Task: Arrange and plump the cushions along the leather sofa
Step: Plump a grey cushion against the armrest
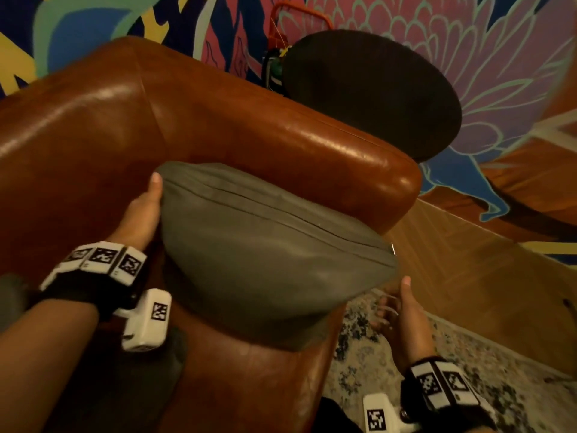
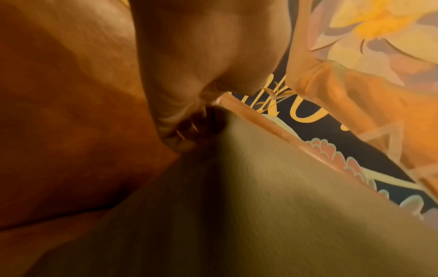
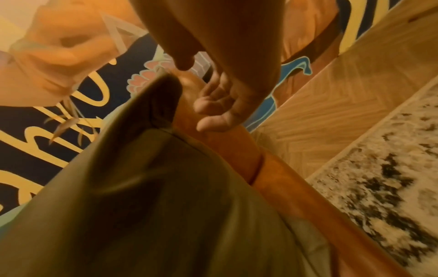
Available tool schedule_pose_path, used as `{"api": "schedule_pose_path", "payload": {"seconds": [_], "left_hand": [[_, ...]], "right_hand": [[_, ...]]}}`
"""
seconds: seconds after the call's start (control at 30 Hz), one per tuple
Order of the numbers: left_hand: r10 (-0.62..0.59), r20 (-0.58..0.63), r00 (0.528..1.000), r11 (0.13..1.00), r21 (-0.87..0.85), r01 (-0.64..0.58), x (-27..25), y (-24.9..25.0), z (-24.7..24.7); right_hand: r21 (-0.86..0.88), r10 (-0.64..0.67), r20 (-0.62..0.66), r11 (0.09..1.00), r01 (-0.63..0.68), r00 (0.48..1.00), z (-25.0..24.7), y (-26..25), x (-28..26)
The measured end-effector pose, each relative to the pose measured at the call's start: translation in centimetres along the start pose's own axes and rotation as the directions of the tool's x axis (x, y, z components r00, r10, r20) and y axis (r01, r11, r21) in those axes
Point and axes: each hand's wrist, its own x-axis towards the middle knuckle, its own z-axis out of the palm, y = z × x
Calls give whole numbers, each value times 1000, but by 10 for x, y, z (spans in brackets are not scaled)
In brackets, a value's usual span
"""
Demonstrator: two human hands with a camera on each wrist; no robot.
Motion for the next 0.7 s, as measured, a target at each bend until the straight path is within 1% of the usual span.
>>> {"api": "schedule_pose_path", "payload": {"seconds": [0.1,0.13,0.2,0.23,0.27,0.3,0.33,0.37,0.43,0.47,0.5,0.53,0.6,0.63,0.67,0.7], "left_hand": [[96,-9,995,993,64,-95,-1,-1,6],[102,-1,995,992,68,-102,0,-2,6],[117,-9,993,991,71,-116,0,-4,6],[131,-11,991,989,76,-130,0,-5,7],[139,-11,990,988,77,-137,0,-6,7],[146,-13,989,987,73,-145,0,-7,7],[150,-16,989,986,69,-149,0,-8,7],[158,-29,987,985,70,-156,1,-9,6],[164,-58,985,983,90,-158,3,-9,6],[155,-71,985,985,93,-148,4,-8,6],[144,-77,987,988,74,-139,5,-7,7],[131,-74,989,991,44,-128,6,-6,9],[122,-75,990,993,14,-121,8,-5,12],[143,-94,985,990,20,-142,10,-4,13],[181,-127,975,983,33,-178,12,-4,12],[233,-170,957,972,41,-229,15,-2,10]], "right_hand": [[-76,-115,-108,991,107,988,9,-20,10],[-116,-161,-118,982,148,980,11,-26,14],[-225,-241,-80,950,219,967,20,-39,20],[-277,-253,-63,934,227,965,24,-43,25],[-335,-247,-74,919,210,966,25,-45,31],[-376,-238,-110,909,182,965,26,-47,38],[-366,-207,-172,921,133,963,25,-49,44],[-302,-160,-230,949,86,960,20,-48,53],[-58,-11,-284,998,-6,959,10,-49,54],[13,17,-271,1000,-14,962,4,-46,51],[18,6,-234,1000,-2,972,0,-43,43],[-37,-18,-171,999,12,985,1,-40,35],[-257,-74,-38,964,62,997,8,-35,23],[-352,-102,1,931,96,995,14,-36,20],[-394,-139,14,909,133,990,18,-39,17],[-388,-187,3,905,173,982,21,-42,17]]}}
